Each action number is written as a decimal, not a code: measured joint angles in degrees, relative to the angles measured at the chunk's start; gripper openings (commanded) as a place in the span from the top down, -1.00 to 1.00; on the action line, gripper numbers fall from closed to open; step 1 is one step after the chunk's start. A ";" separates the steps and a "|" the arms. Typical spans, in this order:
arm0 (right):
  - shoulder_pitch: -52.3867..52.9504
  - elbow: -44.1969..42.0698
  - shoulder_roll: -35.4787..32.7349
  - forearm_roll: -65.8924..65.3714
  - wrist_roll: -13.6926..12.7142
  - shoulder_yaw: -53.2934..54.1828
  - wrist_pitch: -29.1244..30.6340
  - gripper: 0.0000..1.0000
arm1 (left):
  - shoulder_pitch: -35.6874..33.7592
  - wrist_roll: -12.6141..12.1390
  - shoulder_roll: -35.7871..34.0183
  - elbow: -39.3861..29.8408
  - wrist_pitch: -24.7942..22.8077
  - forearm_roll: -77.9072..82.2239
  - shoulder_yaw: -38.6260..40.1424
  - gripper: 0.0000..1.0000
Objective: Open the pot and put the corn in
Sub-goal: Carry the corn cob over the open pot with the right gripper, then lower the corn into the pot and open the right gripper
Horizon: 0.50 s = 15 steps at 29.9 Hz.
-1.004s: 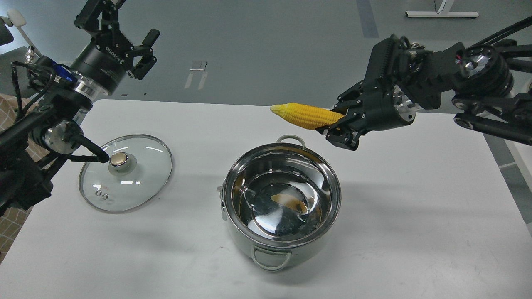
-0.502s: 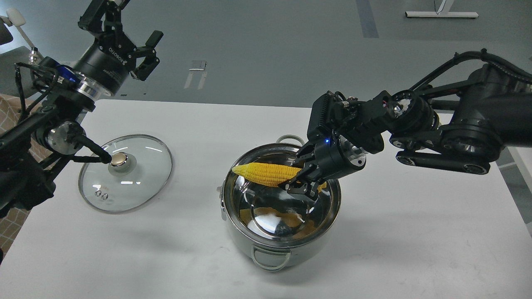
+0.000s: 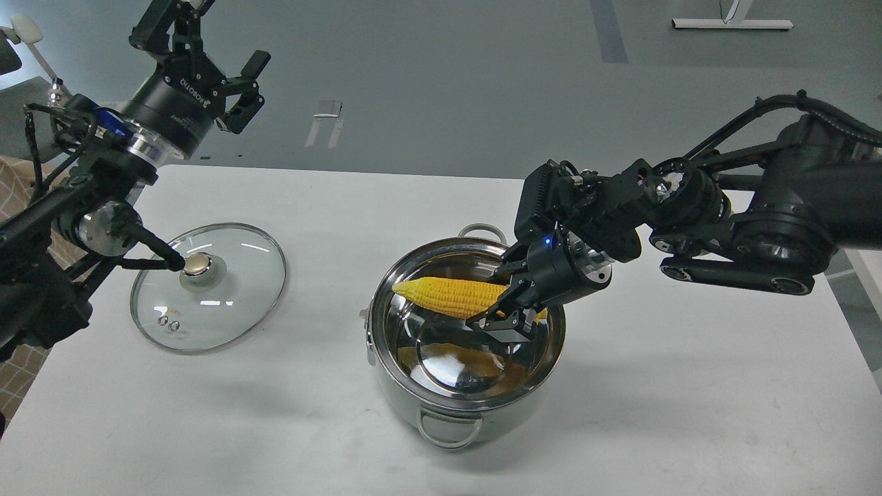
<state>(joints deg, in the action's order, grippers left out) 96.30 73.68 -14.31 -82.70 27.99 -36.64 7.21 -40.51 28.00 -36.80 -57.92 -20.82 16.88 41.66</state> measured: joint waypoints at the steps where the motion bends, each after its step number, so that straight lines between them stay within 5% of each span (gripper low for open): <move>1: 0.00 0.07 0.01 0.03 0.00 0.00 0.00 -0.21 | 0.00 0.00 -0.05 0.00 0.00 0.00 0.00 -0.95; 11: 0.01 0.23 0.00 0.22 0.03 0.00 0.00 -0.52 | 0.00 0.00 -0.06 0.00 -0.01 0.00 0.00 -0.95; 15: 0.41 -0.15 -0.39 0.50 0.04 1.01 -0.18 -0.93 | 0.00 0.00 -0.09 0.00 -0.01 0.00 0.00 -0.95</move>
<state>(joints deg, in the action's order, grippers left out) 96.71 73.53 -14.70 -82.20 28.03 -35.63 7.03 -40.52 28.00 -36.90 -57.92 -20.83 16.87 41.67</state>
